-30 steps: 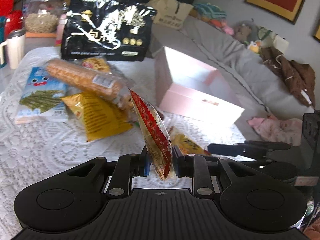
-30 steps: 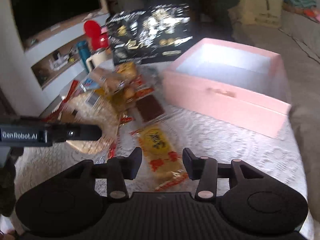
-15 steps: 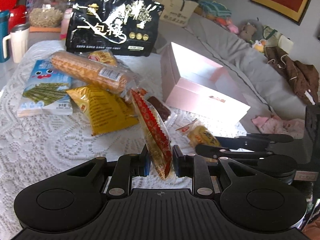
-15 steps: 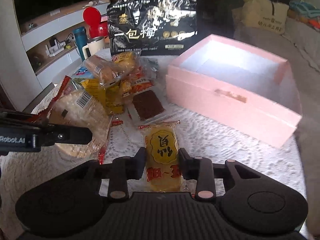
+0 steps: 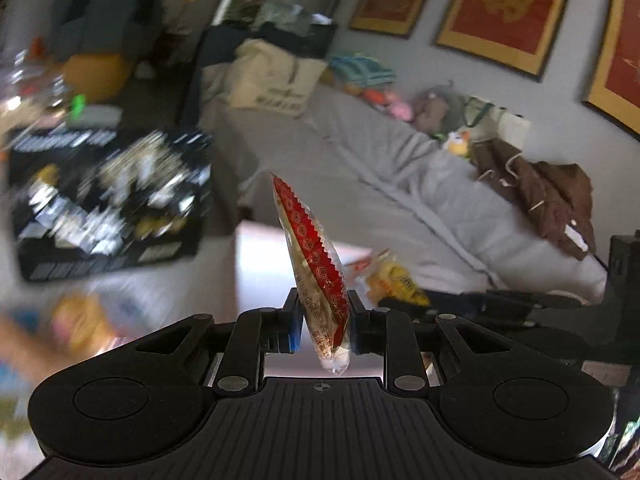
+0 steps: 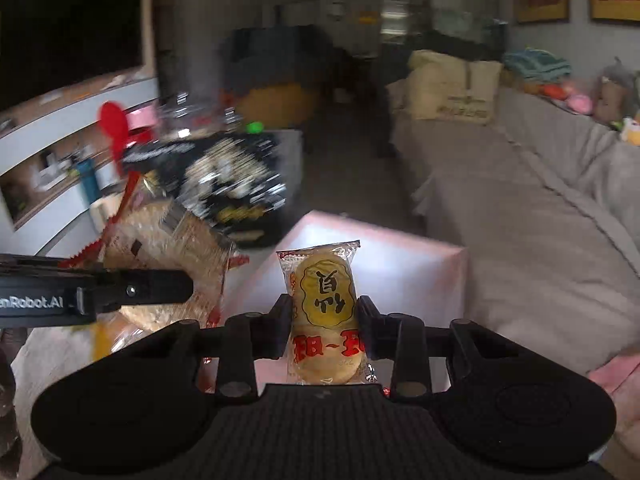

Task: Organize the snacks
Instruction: 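Carry both held snacks over the pink box and open both tools, then withdraw both tools from the pink box back toward the pile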

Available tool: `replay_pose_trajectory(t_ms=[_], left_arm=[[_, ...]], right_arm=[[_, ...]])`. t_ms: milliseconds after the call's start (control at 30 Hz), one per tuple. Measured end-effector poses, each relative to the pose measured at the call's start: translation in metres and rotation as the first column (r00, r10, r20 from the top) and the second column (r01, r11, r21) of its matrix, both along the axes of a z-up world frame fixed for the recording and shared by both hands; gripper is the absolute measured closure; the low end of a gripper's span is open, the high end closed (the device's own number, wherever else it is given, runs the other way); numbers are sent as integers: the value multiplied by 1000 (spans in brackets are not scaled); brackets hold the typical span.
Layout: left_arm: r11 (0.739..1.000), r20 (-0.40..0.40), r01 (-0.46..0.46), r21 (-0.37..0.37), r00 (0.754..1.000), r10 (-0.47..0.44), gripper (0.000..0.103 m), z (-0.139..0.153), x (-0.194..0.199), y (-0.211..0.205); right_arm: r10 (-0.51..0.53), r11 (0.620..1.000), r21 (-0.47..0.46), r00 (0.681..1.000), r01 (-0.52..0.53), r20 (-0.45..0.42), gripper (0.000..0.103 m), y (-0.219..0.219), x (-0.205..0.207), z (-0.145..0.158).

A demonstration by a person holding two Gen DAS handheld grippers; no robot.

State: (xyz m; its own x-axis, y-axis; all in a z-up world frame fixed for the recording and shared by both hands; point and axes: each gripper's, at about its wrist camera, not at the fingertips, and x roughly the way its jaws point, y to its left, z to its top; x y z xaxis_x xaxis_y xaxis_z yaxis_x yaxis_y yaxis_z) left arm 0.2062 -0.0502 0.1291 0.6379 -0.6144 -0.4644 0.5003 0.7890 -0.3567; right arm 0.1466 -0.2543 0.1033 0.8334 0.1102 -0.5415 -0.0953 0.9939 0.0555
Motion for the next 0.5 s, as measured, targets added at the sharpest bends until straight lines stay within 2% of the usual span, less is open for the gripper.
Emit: replay_pose_trajectory(t_ms=[100, 200, 300, 500], left_arm=[[999, -27, 53, -2, 998, -53, 75, -4, 35, -26], [996, -109, 94, -9, 990, -94, 75, -23, 71, -45], [996, -133, 64, 59, 990, -56, 75, -39, 88, -54], [987, -106, 17, 161, 994, 0, 72, -51, 89, -49]], right_arm=[[-43, 999, 8, 999, 43, -13, 69, -19, 26, -1], [-58, 998, 30, 997, 59, -50, 68, -36, 51, -14], [-48, 995, 79, 989, 59, -137, 66, -46, 71, -33], [-55, 998, 16, 986, 58, -155, 63, -42, 83, -51]])
